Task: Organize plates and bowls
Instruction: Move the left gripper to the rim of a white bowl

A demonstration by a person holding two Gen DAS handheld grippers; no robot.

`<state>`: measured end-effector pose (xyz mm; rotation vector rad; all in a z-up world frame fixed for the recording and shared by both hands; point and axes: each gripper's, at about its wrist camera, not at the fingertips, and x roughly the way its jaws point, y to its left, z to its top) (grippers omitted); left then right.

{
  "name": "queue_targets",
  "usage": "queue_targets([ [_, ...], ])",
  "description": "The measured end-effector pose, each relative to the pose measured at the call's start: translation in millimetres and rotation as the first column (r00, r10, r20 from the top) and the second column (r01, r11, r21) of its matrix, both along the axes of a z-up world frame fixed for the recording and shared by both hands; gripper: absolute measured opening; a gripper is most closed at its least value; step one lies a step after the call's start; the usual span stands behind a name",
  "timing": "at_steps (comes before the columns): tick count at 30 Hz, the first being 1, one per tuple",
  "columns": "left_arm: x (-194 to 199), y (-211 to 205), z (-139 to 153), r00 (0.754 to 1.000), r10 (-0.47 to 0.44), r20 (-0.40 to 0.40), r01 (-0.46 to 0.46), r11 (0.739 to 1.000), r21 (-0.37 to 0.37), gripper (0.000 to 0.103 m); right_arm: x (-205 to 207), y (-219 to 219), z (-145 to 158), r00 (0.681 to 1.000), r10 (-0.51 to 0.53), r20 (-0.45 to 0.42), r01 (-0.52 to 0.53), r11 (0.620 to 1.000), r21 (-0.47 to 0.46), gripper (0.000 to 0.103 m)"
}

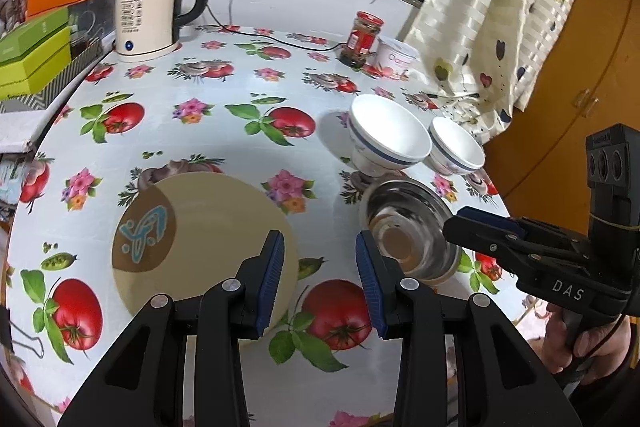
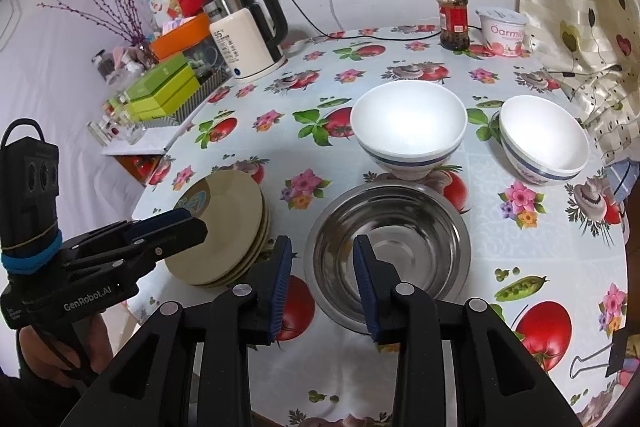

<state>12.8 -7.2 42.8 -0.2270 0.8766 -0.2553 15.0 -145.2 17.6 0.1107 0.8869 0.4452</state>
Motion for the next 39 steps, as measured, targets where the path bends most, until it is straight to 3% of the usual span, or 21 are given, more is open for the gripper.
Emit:
queue_targets([
  [21,17,-16,-10,0.999,-0.039,-0.031,0.039,0.999,0.008,0.038,12,-25,-9,0.998,-0.052,-0.025,0.053,0.999,0.006,0.033],
  [39,61,-42,-18,0.995,-0.086,-0.058,0.088,0.996,0.034,0.038,38,-58,-19,0.991,-0.12,-0.055,0.12,0.993,0.01,0.033],
])
